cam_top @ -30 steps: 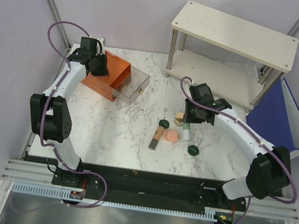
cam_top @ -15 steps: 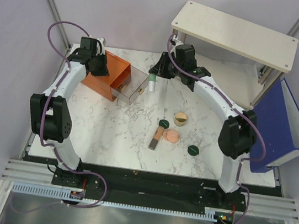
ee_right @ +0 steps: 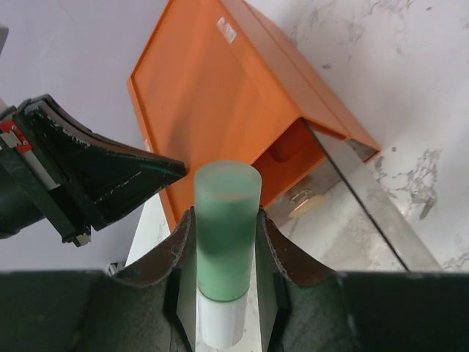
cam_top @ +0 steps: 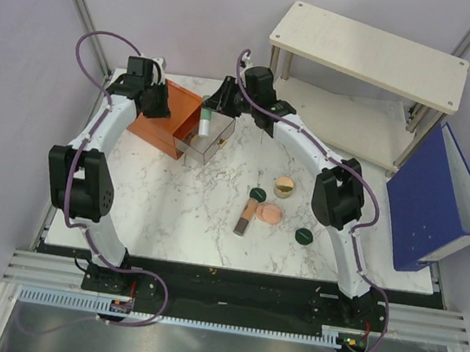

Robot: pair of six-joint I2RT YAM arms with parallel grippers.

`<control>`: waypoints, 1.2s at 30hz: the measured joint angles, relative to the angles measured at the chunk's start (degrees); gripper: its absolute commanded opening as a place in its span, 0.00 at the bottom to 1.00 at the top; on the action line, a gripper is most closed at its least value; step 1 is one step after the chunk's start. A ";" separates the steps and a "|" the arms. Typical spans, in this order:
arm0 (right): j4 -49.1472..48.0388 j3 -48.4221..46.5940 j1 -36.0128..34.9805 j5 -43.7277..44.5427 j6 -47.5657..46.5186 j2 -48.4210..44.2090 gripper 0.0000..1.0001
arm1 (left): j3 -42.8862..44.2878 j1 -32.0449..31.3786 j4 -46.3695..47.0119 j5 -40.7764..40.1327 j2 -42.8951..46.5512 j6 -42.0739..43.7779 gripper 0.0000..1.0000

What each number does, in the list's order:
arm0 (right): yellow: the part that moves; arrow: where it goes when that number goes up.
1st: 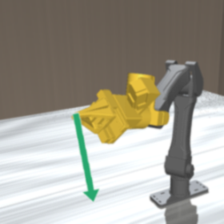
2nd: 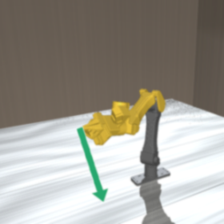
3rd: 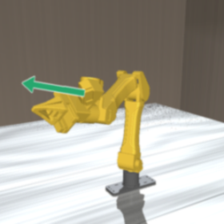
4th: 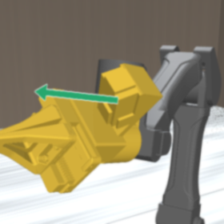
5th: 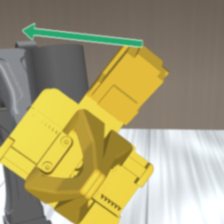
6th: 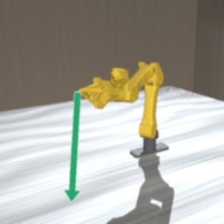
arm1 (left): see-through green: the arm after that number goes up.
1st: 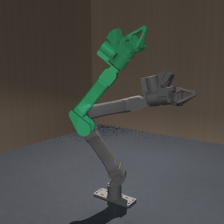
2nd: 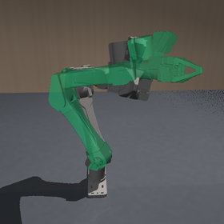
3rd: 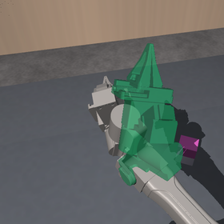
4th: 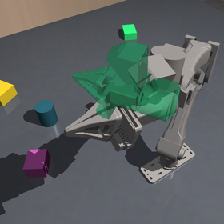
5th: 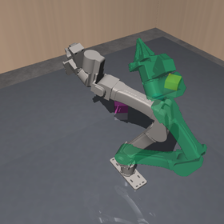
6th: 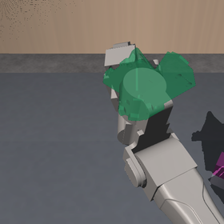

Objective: Organize the makeup

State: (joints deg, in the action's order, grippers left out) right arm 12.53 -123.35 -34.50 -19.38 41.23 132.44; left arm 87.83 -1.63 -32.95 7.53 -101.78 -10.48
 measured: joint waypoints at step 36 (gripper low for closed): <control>8.35 20.50 0.02 7.48 -4.48 -23.10 0.60 | 4.79 0.00 -2.93 -2.93 -2.97 1.84 0.02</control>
State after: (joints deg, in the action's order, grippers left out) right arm 20.88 -102.85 -34.48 -11.90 36.75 109.34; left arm 92.62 -1.63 -35.88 4.60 -104.75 -8.64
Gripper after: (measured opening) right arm 0.591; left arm 0.022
